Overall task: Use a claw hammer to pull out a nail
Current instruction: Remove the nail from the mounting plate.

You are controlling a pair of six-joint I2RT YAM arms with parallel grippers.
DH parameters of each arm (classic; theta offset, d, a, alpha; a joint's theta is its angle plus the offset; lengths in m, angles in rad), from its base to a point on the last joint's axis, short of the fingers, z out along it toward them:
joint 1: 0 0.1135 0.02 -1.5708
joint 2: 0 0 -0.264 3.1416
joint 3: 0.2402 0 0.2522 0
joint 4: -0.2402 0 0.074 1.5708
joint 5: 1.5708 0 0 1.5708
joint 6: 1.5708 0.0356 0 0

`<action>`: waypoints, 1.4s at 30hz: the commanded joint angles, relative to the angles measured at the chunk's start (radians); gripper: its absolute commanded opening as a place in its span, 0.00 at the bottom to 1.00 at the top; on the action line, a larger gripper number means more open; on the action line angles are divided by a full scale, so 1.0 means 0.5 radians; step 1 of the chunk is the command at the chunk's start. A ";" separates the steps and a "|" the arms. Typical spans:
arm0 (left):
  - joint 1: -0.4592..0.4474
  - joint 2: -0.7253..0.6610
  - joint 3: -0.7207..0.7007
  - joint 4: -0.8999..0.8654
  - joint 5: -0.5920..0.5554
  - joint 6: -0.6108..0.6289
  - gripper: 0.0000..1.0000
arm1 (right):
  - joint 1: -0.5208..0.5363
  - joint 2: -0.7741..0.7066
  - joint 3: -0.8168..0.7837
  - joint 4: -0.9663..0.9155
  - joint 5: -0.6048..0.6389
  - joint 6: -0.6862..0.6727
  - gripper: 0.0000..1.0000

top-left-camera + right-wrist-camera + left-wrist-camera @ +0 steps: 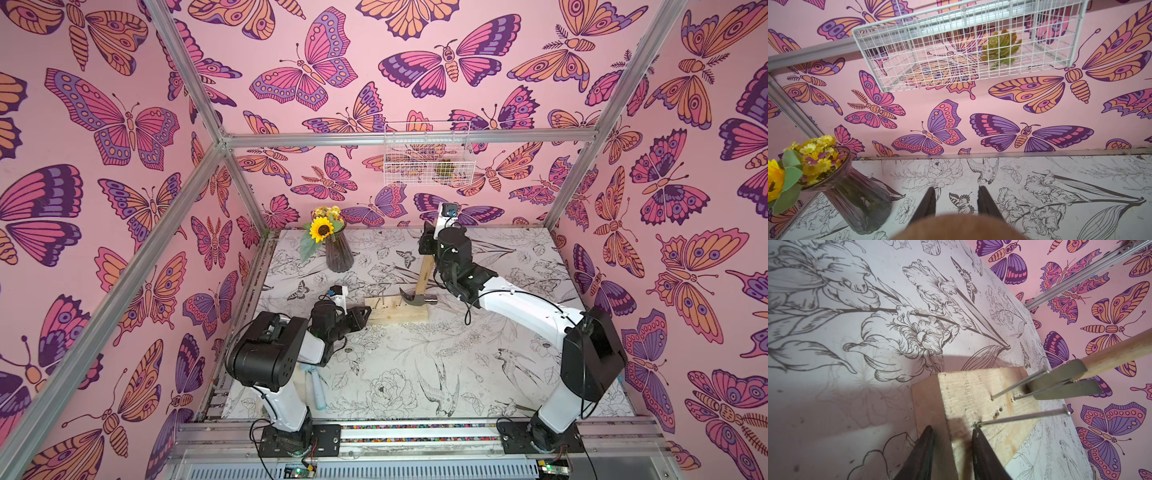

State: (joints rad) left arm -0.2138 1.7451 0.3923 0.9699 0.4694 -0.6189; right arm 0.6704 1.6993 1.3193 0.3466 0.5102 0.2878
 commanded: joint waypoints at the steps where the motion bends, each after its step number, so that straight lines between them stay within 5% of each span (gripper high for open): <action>1: -0.010 0.046 0.028 -0.018 0.060 0.009 0.33 | -0.016 0.040 -0.109 -0.004 -0.202 0.380 0.00; 15: -0.008 0.044 0.022 -0.037 0.075 0.010 0.33 | -0.182 -0.043 -0.423 0.320 -0.332 0.613 0.00; 23: -0.008 -0.348 0.028 -0.322 0.054 0.084 0.39 | -0.236 -0.113 -0.487 0.362 -0.372 0.643 0.00; 29: -0.053 -0.804 -0.011 -0.643 -0.104 0.336 0.40 | -0.235 -0.105 -0.455 0.334 -0.412 0.612 0.00; 34: -0.336 -1.012 0.045 -0.839 -0.333 0.836 0.41 | -0.232 -0.117 -0.426 0.278 -0.416 0.580 0.00; 42: -0.534 -0.821 0.241 -1.035 -0.567 1.277 0.39 | -0.234 -0.131 -0.379 0.206 -0.440 0.563 0.00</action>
State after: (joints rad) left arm -0.4778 1.2888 0.4808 0.5232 0.2638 -0.1059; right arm 0.5377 1.6287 1.1126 0.5289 0.3340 0.5503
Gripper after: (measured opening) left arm 0.395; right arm 0.345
